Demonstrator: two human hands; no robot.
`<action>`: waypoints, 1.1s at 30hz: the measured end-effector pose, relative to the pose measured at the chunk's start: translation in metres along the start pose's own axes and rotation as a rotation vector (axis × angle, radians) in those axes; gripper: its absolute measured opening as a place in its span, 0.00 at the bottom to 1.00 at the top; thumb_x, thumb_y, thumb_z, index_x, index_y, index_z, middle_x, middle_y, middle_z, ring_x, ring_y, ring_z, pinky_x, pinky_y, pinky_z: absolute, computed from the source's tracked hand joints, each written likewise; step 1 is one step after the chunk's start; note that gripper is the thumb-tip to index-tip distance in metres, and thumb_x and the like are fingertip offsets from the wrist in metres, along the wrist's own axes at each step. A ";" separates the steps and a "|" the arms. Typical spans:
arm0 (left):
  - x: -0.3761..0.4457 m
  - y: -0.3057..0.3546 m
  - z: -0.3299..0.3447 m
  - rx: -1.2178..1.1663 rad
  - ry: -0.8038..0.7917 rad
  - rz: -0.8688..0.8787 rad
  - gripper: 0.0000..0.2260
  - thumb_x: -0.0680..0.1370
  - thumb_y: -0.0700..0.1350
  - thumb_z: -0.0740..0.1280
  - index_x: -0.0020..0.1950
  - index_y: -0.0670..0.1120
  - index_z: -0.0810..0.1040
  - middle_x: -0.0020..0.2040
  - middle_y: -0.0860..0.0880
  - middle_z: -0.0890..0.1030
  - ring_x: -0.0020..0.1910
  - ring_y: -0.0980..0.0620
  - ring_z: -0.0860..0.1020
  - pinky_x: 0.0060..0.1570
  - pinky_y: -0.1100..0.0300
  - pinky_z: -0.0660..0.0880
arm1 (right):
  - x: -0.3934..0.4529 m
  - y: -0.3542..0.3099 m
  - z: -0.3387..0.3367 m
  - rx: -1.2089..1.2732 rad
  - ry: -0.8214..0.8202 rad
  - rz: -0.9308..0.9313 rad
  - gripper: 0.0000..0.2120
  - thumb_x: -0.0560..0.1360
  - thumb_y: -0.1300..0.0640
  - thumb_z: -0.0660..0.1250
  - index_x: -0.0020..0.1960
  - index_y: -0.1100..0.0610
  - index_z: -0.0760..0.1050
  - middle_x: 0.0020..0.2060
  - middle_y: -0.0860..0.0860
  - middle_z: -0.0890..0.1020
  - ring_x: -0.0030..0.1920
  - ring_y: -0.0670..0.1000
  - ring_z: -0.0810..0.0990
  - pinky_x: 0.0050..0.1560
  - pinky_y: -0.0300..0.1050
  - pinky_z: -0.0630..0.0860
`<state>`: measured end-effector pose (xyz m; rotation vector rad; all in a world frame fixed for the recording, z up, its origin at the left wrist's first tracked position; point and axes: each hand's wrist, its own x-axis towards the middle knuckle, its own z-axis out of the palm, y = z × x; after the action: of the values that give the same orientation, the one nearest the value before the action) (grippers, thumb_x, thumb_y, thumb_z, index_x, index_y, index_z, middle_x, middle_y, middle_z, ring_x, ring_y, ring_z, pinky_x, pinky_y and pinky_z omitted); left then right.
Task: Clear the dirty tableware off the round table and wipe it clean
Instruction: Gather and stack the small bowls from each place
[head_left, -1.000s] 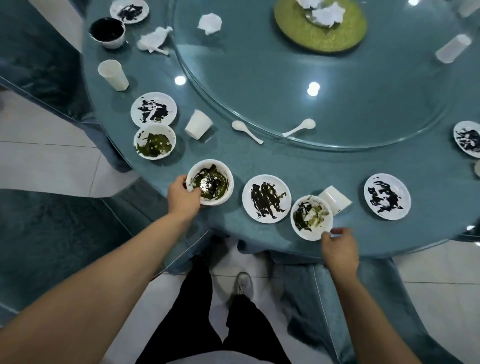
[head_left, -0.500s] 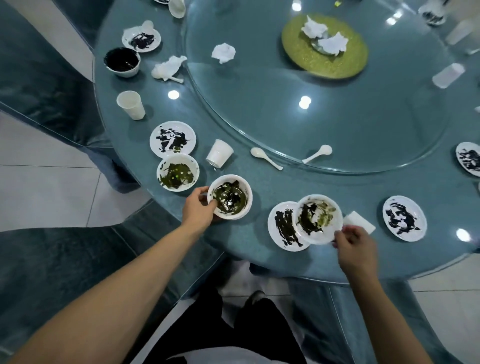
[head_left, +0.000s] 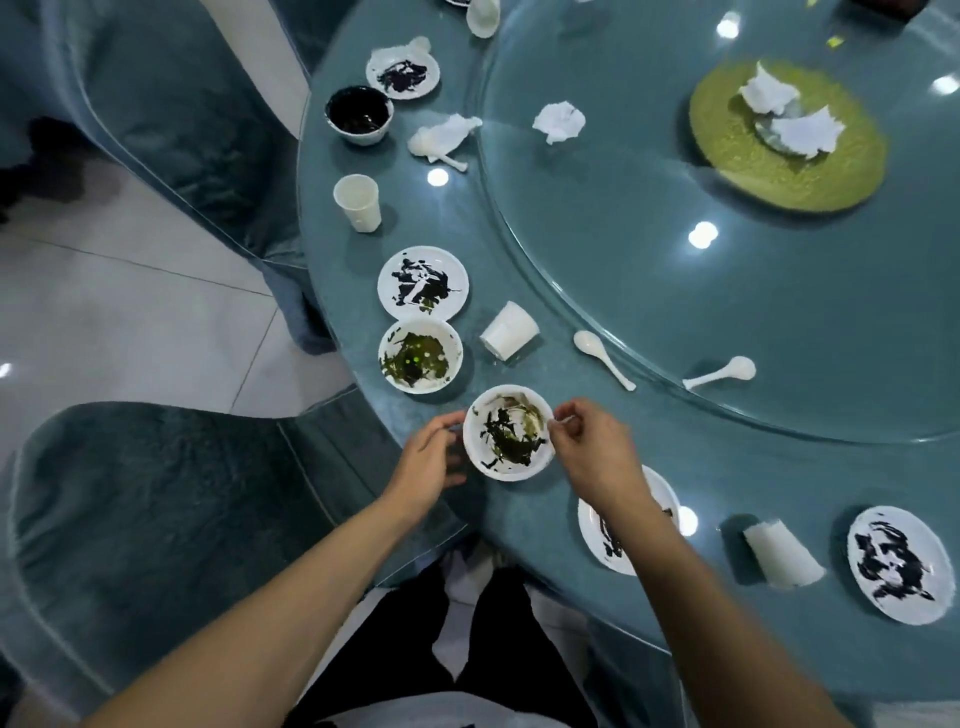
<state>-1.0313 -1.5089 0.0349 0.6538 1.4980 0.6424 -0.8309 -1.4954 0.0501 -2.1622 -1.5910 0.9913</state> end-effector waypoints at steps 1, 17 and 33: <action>-0.002 0.000 0.002 0.002 0.003 0.004 0.15 0.86 0.39 0.51 0.63 0.50 0.75 0.52 0.50 0.79 0.48 0.51 0.78 0.54 0.48 0.78 | 0.006 -0.002 -0.001 -0.033 -0.010 -0.025 0.05 0.78 0.51 0.67 0.53 0.50 0.77 0.40 0.46 0.81 0.44 0.52 0.80 0.45 0.46 0.75; -0.010 -0.026 0.019 -0.185 0.124 -0.059 0.20 0.83 0.33 0.54 0.57 0.55 0.78 0.50 0.49 0.81 0.48 0.50 0.78 0.46 0.53 0.79 | 0.102 -0.114 0.065 -0.585 -0.207 -0.354 0.16 0.83 0.55 0.59 0.65 0.63 0.71 0.59 0.60 0.79 0.59 0.61 0.80 0.52 0.49 0.75; -0.015 -0.019 0.015 -0.163 0.082 -0.146 0.15 0.84 0.34 0.54 0.64 0.48 0.74 0.45 0.48 0.80 0.38 0.51 0.79 0.36 0.58 0.79 | 0.036 -0.045 -0.015 0.078 0.010 -0.171 0.04 0.77 0.56 0.68 0.50 0.49 0.80 0.36 0.42 0.81 0.34 0.38 0.78 0.36 0.28 0.70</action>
<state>-1.0164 -1.5326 0.0304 0.3935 1.5351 0.6775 -0.8481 -1.4441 0.0740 -1.9400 -1.6721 0.9708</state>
